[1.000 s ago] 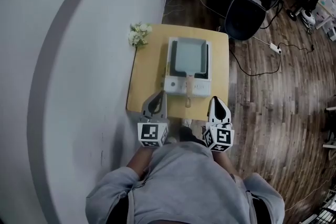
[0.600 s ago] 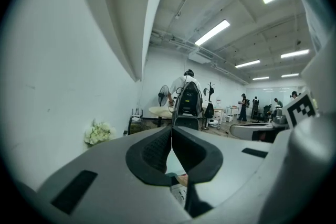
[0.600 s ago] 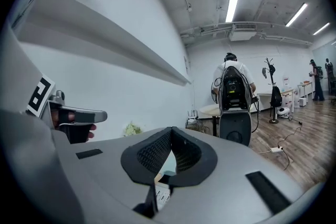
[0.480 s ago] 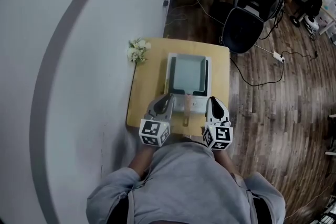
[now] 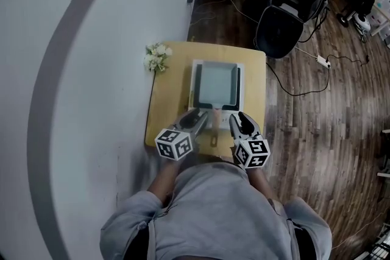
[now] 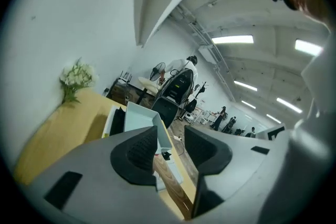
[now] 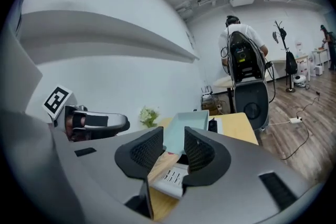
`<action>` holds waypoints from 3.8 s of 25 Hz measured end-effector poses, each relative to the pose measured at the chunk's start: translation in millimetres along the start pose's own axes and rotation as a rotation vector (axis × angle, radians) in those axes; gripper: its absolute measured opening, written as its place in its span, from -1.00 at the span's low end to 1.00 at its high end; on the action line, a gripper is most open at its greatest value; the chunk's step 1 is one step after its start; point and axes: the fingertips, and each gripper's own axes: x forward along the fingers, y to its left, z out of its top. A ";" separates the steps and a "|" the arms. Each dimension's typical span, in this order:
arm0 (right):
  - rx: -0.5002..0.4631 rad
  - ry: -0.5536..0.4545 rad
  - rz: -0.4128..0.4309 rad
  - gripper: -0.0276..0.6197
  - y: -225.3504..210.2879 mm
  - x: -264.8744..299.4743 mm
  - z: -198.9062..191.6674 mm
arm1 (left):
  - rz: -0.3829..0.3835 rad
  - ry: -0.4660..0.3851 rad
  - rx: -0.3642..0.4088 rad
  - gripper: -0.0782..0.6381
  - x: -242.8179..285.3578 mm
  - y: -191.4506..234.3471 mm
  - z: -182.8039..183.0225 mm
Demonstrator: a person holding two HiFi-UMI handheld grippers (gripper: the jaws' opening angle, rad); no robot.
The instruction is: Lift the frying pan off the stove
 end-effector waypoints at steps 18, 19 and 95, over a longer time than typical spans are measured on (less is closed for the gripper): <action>0.494 0.323 0.333 -0.37 34.3 21.7 -104.6 | -0.249 0.296 -0.478 -0.22 46.8 33.3 -86.5; 0.506 0.333 0.344 -0.36 35.4 22.8 -107.5 | -0.251 0.307 -0.489 -0.22 49.0 36.0 -90.4; 0.611 0.350 0.655 -0.53 124.0 -13.9 -125.4 | -0.544 0.321 -0.436 -0.32 19.2 -16.4 -107.6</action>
